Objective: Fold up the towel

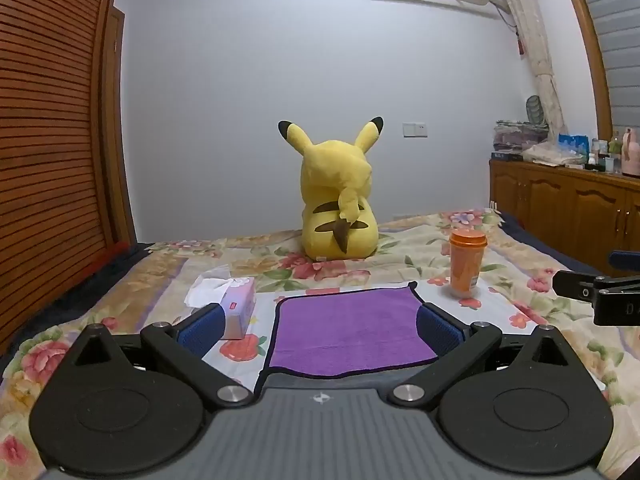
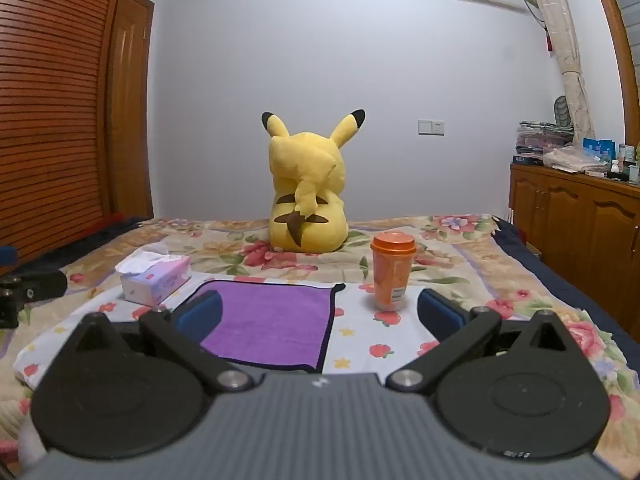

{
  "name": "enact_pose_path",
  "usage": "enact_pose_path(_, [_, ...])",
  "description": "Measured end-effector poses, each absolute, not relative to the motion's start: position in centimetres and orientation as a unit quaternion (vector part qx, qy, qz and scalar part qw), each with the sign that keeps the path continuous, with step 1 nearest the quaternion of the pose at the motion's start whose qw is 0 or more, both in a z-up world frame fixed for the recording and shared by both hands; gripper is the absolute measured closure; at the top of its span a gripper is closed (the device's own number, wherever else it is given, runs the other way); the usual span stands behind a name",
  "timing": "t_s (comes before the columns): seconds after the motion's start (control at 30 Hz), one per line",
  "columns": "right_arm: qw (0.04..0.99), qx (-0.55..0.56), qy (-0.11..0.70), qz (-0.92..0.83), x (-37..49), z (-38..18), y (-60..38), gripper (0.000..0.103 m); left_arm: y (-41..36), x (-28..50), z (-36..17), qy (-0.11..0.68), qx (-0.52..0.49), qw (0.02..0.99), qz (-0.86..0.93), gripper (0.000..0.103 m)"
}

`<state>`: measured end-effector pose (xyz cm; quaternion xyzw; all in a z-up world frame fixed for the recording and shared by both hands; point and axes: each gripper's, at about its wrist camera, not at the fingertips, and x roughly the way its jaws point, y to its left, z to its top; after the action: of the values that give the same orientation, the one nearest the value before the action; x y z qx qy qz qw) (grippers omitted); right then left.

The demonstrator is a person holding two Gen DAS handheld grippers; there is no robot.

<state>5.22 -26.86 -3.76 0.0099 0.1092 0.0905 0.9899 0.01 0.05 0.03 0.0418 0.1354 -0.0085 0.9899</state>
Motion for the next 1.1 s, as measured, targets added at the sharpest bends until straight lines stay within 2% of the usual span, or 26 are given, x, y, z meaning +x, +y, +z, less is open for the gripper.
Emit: enact_pose_path(1.1, [0.990, 0.010, 0.106, 0.090, 5.29, -3.98, -27.04, 0.000, 0.12, -0.17, 0.21, 0.132, 0.044, 0.990, -0.008, 0.000])
